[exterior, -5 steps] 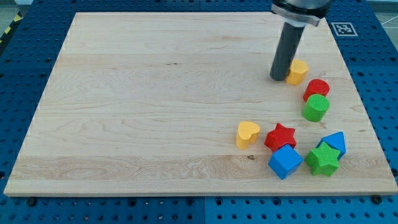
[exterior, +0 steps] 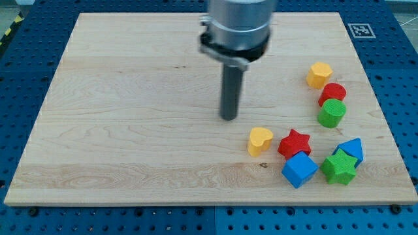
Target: Move the blue cube along with the red star slightly up
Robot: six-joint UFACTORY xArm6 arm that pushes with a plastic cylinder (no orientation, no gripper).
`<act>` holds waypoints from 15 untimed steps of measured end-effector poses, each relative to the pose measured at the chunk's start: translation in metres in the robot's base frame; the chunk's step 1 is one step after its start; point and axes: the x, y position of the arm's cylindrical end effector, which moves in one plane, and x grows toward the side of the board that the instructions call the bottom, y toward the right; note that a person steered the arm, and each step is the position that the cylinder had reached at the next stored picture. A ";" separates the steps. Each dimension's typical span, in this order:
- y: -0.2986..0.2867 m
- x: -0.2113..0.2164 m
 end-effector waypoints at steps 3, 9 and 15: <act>-0.016 0.133; 0.138 0.134; 0.138 0.076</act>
